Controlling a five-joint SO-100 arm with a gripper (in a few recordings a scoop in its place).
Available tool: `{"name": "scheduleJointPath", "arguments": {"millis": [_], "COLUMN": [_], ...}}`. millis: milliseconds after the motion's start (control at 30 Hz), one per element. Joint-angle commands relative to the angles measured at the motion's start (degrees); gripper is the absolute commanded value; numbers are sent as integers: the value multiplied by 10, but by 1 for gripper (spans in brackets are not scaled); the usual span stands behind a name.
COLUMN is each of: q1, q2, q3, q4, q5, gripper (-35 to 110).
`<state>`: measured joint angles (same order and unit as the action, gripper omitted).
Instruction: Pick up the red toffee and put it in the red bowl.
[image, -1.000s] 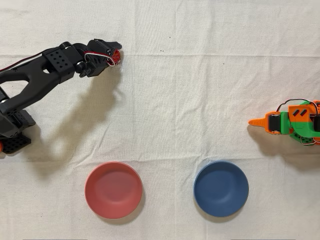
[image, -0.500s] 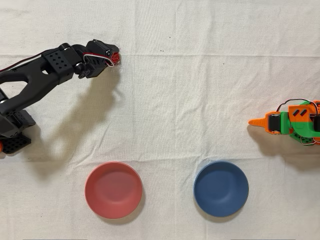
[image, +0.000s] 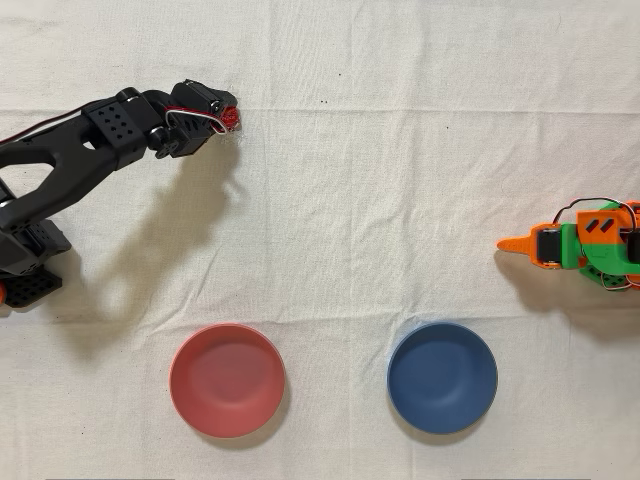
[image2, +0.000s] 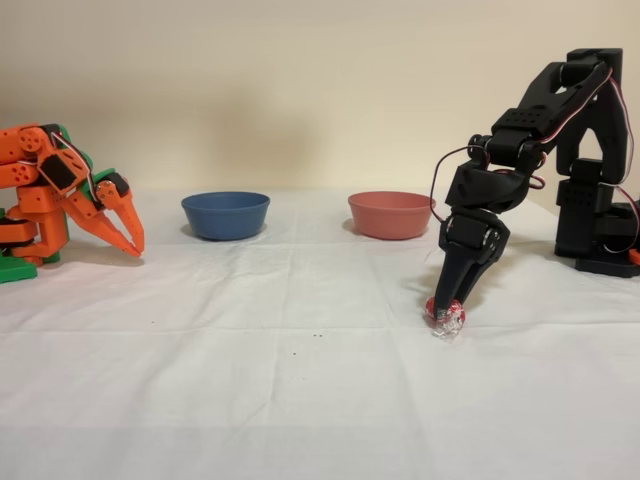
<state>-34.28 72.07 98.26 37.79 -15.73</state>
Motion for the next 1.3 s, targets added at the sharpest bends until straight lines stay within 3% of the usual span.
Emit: {"name": "scheduleJointPath", "arguments": {"millis": [0,533,1267], "q1": [1,42,230], "q2": [62,201,408], "q3": [8,71,68], "q4": [5,42,170], "q5": [-7,-18,-101], "gripper": [10,9,9]}}
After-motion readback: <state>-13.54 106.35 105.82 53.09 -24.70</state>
